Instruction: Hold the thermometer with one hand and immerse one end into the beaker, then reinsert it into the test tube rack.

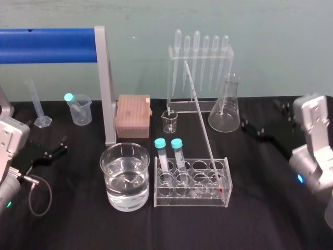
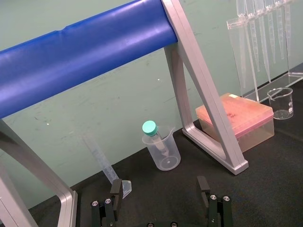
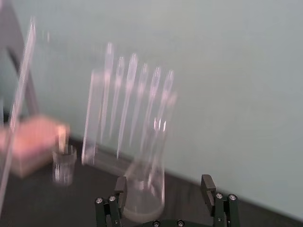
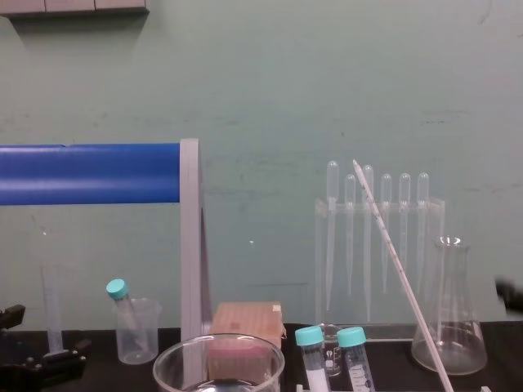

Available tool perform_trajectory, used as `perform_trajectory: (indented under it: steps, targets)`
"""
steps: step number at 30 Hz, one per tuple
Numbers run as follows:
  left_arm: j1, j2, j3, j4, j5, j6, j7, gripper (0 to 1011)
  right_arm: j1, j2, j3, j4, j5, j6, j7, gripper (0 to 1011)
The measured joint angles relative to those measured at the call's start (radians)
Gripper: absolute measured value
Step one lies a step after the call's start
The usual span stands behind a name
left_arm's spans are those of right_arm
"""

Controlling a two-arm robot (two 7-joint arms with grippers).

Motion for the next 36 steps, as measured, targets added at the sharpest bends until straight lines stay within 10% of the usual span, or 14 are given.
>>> perform_trajectory:
  steps: [10, 19, 36]
  targets:
    - [0.000, 0.000, 0.000, 0.000, 0.000, 0.000, 0.000, 1008, 0.008, -0.067, 0.075, -0.177, 0.073, -0.057, 0.004, 1003]
    - [0.000, 0.000, 0.000, 0.000, 0.000, 0.000, 0.000, 1008, 0.026, -0.129, 0.062, -0.256, 0.136, -0.071, 0.089, 1003]
    - [0.000, 0.000, 0.000, 0.000, 0.000, 0.000, 0.000, 1008, 0.089, -0.157, 0.030, -0.250, 0.195, 0.239, 0.160, 1003]
